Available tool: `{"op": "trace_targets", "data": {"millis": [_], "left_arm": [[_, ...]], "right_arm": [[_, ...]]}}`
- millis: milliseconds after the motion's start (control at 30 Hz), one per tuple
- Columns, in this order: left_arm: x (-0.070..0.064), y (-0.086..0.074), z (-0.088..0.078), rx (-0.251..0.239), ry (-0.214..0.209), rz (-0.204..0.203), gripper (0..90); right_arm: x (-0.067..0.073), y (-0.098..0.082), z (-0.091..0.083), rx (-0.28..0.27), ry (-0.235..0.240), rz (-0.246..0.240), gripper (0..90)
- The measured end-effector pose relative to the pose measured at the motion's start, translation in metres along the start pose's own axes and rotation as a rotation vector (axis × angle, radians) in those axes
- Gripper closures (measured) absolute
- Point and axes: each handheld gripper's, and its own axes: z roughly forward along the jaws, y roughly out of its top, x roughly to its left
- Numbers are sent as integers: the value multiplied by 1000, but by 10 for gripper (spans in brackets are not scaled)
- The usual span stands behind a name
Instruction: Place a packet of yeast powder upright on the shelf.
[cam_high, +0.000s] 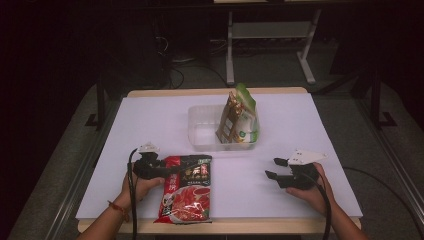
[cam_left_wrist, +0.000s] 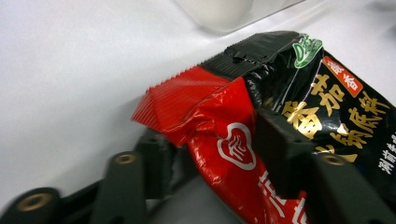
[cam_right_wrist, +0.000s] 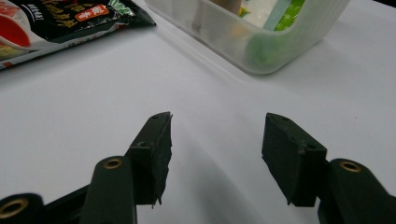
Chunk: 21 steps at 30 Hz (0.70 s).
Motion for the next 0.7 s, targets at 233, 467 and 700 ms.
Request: {"op": "trace_targets", "data": {"millis": [233,467,700], "left_arm": [[8,-1,-4,-27,-87,-43,744],[4,1,-10,-67,-83,-11,798],[-11,6,-26,-151,-61,44,821]], "right_arm": [[-1,-1,2,6,21,10,413],[-5,-3,1,-2,25,31,408],[-7,-3,-2,-14,18,48,397]]}}
